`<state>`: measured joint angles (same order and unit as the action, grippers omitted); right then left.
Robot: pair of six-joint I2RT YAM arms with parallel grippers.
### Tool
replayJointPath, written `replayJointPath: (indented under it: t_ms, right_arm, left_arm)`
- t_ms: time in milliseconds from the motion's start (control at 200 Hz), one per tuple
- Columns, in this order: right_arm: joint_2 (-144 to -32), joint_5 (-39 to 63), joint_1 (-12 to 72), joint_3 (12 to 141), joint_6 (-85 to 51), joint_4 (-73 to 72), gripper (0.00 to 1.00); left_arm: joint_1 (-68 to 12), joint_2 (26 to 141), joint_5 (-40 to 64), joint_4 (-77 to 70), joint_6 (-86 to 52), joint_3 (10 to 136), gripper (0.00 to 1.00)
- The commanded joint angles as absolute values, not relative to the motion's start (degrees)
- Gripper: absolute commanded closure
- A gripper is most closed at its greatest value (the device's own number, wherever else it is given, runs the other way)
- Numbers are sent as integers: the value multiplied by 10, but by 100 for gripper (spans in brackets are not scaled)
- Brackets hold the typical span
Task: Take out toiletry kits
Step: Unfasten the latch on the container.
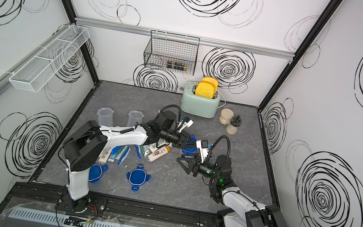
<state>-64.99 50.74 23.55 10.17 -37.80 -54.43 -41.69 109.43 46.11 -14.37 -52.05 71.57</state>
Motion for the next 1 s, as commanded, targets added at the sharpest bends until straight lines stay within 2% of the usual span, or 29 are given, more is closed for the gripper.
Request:
replayJointPath:
  t_ms: [0,170,490,610,720,846,996]
  right_arm:
    - [-646,519,241,128,-353,-592,33]
    - [-626,515,242,128,-343,-522,30]
    - [-518,504,241,146,-318,-333,25]
    - [-477,507,240,164,-319,-274,25]
    - [-451,478,230,185,-320,-225,30]
    - [-456,472,195,206,-339,-216,38]
    - [-521,501,136,249,-377,-218,49]
  left_arm:
    - [-420,1138,417,-69,-502,690,73]
    - [-418,1124,421,-60,-500,702,73]
    - [-414,1056,443,-13,-462,768,69]
    - [-398,1005,442,-16,-449,765,64]
    - [-370,938,419,-73,-467,708,49]
    - [-331,900,422,-135,-508,646,44]
    - [-314,910,437,-168,-525,605,40]
